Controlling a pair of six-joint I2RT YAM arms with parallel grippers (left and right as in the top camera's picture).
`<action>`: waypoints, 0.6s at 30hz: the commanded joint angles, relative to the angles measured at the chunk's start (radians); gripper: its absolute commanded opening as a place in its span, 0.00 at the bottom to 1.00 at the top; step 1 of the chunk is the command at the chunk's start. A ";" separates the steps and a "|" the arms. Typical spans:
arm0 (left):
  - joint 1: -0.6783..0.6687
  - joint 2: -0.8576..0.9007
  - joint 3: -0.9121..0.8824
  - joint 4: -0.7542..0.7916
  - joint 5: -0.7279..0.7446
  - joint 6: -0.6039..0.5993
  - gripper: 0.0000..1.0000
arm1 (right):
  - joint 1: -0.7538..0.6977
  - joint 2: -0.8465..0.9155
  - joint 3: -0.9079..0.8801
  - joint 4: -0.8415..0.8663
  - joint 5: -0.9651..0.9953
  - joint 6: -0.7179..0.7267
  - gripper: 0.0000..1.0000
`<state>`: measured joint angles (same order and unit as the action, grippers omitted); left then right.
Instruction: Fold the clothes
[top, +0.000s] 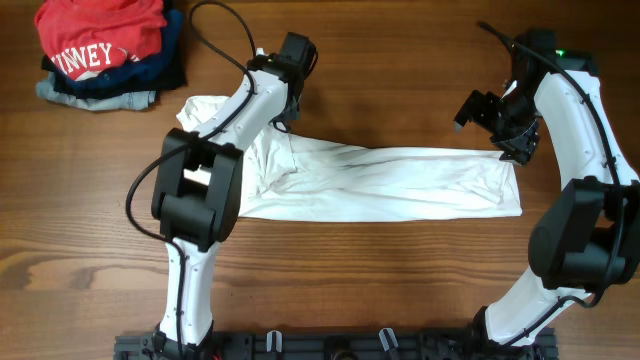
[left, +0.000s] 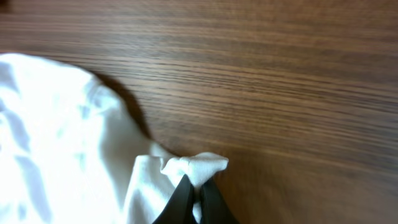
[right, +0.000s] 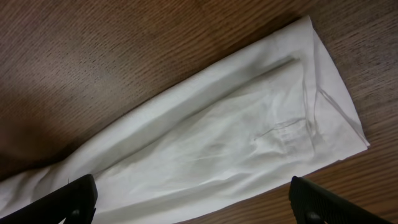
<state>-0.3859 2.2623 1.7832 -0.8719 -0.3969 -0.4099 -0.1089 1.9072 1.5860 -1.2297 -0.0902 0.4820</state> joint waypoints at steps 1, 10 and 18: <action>0.005 -0.113 0.003 -0.063 -0.020 -0.074 0.04 | 0.005 0.002 -0.003 -0.002 -0.016 0.016 0.99; 0.021 -0.156 0.003 -0.504 -0.023 -0.252 0.04 | 0.005 0.002 -0.003 -0.042 -0.016 0.017 1.00; 0.150 -0.156 0.003 -0.727 -0.020 -0.249 0.09 | 0.005 0.002 -0.003 -0.056 -0.023 0.017 1.00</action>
<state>-0.2775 2.1277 1.7851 -1.5555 -0.4000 -0.6384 -0.1089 1.9072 1.5860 -1.2785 -0.0975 0.4854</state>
